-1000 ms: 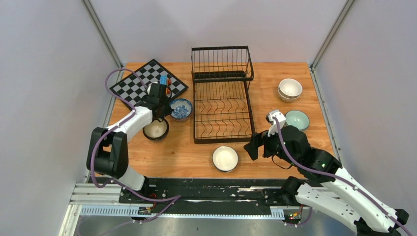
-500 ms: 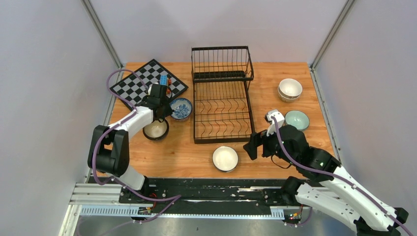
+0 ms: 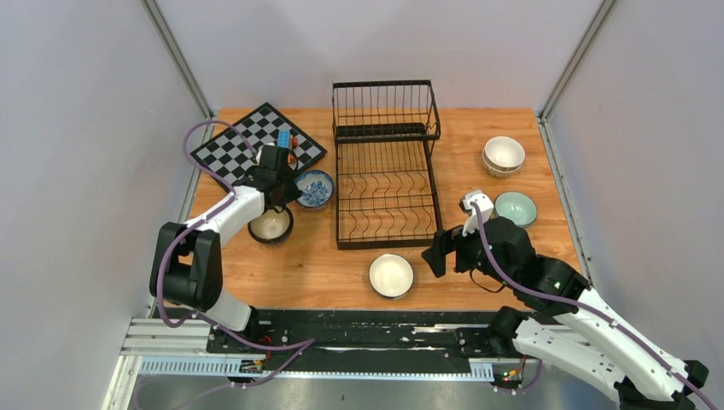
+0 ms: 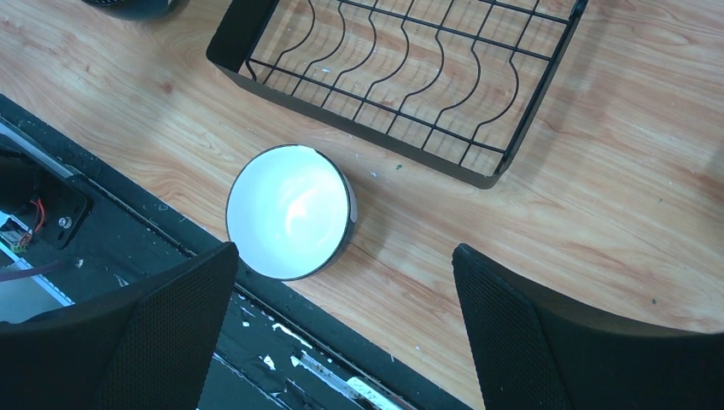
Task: Unload the bowls from the dish rack
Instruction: Place the bowl with the bowl.
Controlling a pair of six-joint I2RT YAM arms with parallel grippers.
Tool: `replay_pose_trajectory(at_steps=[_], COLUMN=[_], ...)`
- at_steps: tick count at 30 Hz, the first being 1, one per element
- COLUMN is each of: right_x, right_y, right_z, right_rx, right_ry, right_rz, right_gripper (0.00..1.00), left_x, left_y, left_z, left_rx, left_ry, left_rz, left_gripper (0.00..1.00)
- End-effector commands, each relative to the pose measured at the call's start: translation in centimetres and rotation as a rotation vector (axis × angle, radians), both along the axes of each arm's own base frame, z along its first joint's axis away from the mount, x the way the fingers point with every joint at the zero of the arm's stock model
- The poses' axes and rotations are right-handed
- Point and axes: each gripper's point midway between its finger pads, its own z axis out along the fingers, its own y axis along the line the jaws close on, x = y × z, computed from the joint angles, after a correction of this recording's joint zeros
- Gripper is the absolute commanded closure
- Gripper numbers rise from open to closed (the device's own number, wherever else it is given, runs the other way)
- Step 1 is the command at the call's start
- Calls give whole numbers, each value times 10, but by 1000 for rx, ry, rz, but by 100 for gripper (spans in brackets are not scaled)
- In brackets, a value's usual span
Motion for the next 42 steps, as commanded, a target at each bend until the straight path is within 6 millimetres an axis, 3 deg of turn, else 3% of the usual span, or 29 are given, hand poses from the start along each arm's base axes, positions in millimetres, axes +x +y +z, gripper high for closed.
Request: replay_pose_trajectory(at_steps=[1, 11, 20, 28, 33, 42], right_x=[4, 4, 4, 3, 3, 4], right_y=[-5, -5, -5, -4, -6, -4], right_z=[-2, -1, -3, -2, -2, -3], right_rx=[-7, -1, -6, 4, 2, -11], right_ry=[-11, -12, -11, -9, -14, -13], right_rz=[-28, -28, -28, -26, -31, -25], right_gripper=[1, 1, 1, 1, 1, 1], left_x=[-4, -3, 9, 41, 58, 69], left_y=[1, -1, -37, -49, -63, -83], left_z=[13, 37, 77, 75, 65, 49], left_rx=[-9, -21, -27, -75, -132, -198], left_ry=[-29, -78, -235, -203, -172, -148], left_rz=[-5, -18, -126, -67, -55, -85], left_gripper=[71, 63, 48, 48, 53, 63])
